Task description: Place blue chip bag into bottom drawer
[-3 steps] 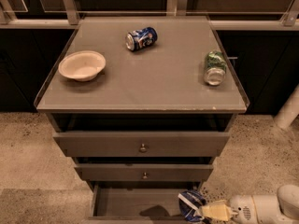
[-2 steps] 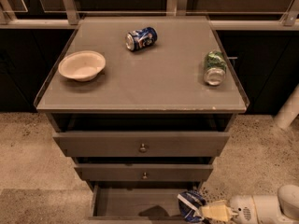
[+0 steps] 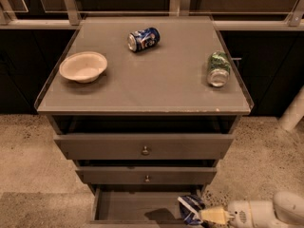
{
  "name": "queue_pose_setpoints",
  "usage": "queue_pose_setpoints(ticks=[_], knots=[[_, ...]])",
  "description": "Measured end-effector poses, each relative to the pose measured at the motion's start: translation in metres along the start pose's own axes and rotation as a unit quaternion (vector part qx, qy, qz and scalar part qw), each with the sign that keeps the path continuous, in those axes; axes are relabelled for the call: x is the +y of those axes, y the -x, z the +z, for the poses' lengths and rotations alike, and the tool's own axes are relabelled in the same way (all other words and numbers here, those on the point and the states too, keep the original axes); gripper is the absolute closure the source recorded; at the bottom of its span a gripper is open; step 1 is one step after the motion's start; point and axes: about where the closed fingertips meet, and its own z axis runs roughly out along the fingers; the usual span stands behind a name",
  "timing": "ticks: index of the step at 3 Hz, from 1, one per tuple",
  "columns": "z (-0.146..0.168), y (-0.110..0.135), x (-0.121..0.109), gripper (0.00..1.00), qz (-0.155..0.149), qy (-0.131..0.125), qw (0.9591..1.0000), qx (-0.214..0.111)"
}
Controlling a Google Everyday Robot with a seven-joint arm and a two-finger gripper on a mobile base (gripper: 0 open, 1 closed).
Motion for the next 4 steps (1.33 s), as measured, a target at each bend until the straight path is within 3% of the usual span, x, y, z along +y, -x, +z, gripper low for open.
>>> queue_pose_setpoints(ticks=[1,2,4], knots=[[0.031,-0.010,-0.052,1.00,0.025,-0.012,0.9996,-0.011],[0.056,-0.012,-0.089,1.00,0.036,-0.026,0.9989,-0.015],[0.060,-0.013,-0.094,1.00,0.039,-0.027,0.9987,-0.018]])
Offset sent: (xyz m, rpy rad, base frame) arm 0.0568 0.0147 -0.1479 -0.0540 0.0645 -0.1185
